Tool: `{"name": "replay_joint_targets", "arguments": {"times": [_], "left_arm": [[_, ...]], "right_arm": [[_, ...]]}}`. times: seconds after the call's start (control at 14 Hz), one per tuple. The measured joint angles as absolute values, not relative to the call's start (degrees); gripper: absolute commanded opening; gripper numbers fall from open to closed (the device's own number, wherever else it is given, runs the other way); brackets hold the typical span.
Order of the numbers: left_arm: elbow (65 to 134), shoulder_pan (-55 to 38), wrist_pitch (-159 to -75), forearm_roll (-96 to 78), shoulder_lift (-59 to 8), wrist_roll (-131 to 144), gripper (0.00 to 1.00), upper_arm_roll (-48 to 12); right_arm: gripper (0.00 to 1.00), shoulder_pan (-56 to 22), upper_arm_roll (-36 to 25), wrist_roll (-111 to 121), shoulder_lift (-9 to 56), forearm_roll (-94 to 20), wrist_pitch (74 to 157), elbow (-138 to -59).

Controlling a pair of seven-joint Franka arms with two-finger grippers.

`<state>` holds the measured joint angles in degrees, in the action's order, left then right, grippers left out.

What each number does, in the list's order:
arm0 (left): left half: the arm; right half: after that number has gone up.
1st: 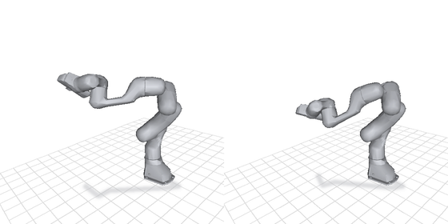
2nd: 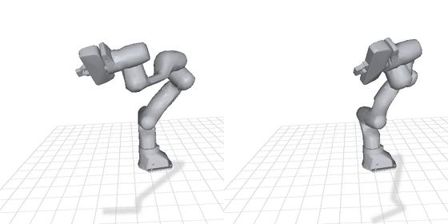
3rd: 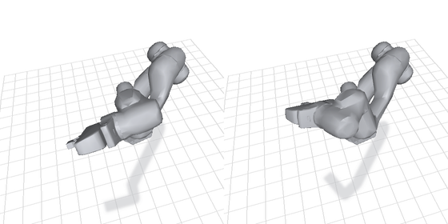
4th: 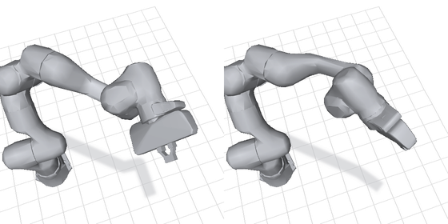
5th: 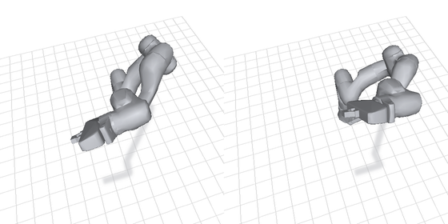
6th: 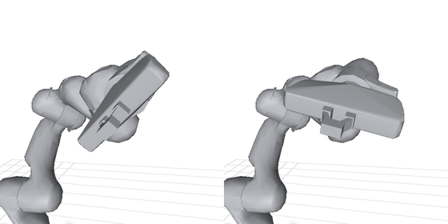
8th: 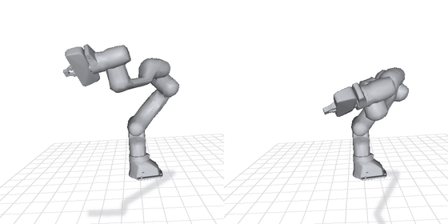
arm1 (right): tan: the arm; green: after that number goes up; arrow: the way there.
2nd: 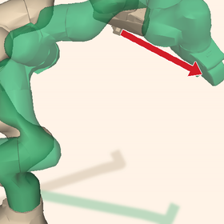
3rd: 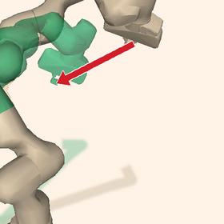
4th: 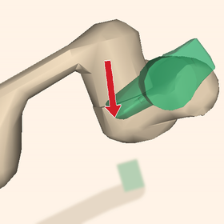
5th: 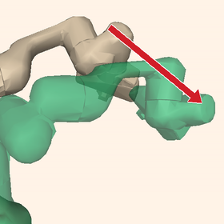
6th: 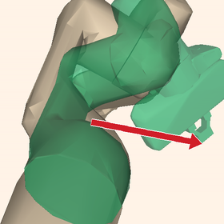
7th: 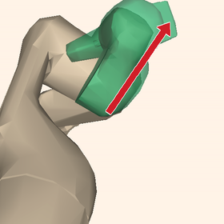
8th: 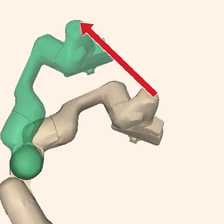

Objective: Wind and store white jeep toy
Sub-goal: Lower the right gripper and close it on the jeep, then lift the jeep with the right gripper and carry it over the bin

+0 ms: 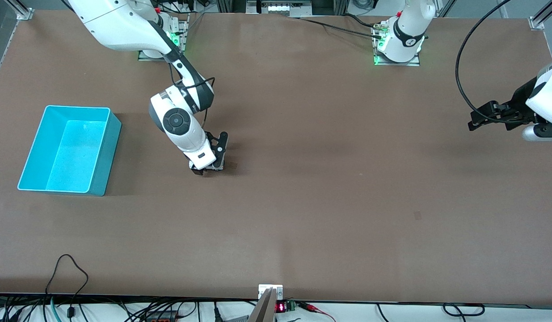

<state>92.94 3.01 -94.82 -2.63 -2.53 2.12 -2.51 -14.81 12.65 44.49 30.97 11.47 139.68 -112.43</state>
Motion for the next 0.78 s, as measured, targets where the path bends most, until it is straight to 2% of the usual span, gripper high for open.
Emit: {"name": "replay_joint_targets", "arguments": {"times": [0.14, 0.28, 0.57, 0.78], "left_arm": [[92.94, 3.01, -94.82, -2.63, -2.52, 2.12, 1.0, -2.51], [92.93, 3.01, -94.82, -2.63, -2.52, 2.12, 1.0, -2.53], [92.93, 3.01, -94.82, -2.63, -2.52, 2.12, 1.0, -2.53], [92.89, 3.01, -94.83, -2.63, -2.52, 2.12, 1.0, -2.53]], "right_arm": [[0.32, -14.88, 12.61, 44.28, 31.0, 11.54, 139.97, -112.32], [0.17, -14.88, 12.55, 44.2, 31.0, 11.57, 140.08, -112.15], [0.01, -14.92, 12.41, 43.89, 31.01, 11.57, 140.36, -112.1], [0.02, -14.89, 9.54, 42.73, 30.81, 11.57, 140.76, -111.72]]}}
